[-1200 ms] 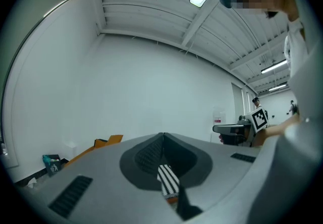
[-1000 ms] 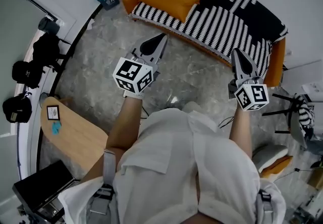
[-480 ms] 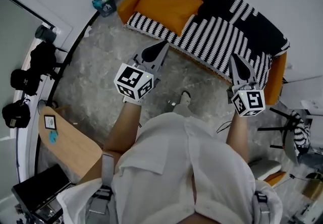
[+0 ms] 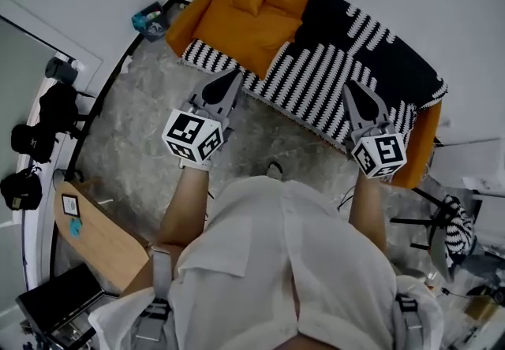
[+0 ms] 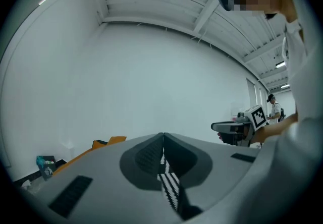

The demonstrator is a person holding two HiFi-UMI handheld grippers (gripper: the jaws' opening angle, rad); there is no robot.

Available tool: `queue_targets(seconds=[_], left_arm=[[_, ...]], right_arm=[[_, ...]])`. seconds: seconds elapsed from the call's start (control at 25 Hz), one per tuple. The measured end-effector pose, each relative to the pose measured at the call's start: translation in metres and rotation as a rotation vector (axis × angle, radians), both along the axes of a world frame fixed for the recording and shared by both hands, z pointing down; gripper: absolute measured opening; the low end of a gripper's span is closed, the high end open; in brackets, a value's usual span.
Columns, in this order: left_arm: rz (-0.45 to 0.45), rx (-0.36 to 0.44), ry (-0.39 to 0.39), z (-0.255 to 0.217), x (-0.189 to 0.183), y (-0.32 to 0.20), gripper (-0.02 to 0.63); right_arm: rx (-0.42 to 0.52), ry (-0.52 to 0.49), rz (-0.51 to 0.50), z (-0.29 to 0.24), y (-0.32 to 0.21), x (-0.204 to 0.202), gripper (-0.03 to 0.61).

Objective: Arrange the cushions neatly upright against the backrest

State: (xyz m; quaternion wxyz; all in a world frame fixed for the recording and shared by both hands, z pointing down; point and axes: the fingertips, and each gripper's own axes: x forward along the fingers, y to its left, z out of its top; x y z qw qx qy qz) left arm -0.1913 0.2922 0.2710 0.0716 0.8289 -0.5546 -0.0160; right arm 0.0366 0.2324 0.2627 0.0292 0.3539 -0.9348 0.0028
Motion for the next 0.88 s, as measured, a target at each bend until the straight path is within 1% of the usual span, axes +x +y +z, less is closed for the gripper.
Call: queue_targets(seconds=[0.12, 0.28, 0.56, 0.76, 0.88], left_arm=[[-0.020, 0.003, -0.004, -0.001, -0.001, -0.018, 0.015], [-0.033, -0.003, -0.007, 0.001, -0.008, -0.039, 0.015], [-0.017, -0.001, -0.006, 0.009, -0.029, -0.105, 0.015], [-0.008, 0.028, -0.014, 0.018, -0.064, -0.176, 0.015], [-0.006, 0.029, -0.021, 0.024, -0.093, -0.224, 0.015]], right_arm=[[0.003, -0.007, -0.028, -0.001, -0.022, -0.004, 0.057], [0.004, -0.001, -0.067, 0.001, -0.042, -0.019, 0.061], [0.020, 0.058, -0.106, 0.008, -0.098, -0.053, 0.075], [0.040, 0.075, -0.113, 0.015, -0.164, -0.091, 0.087], [0.027, 0.076, -0.102, 0.023, -0.211, -0.117, 0.094]])
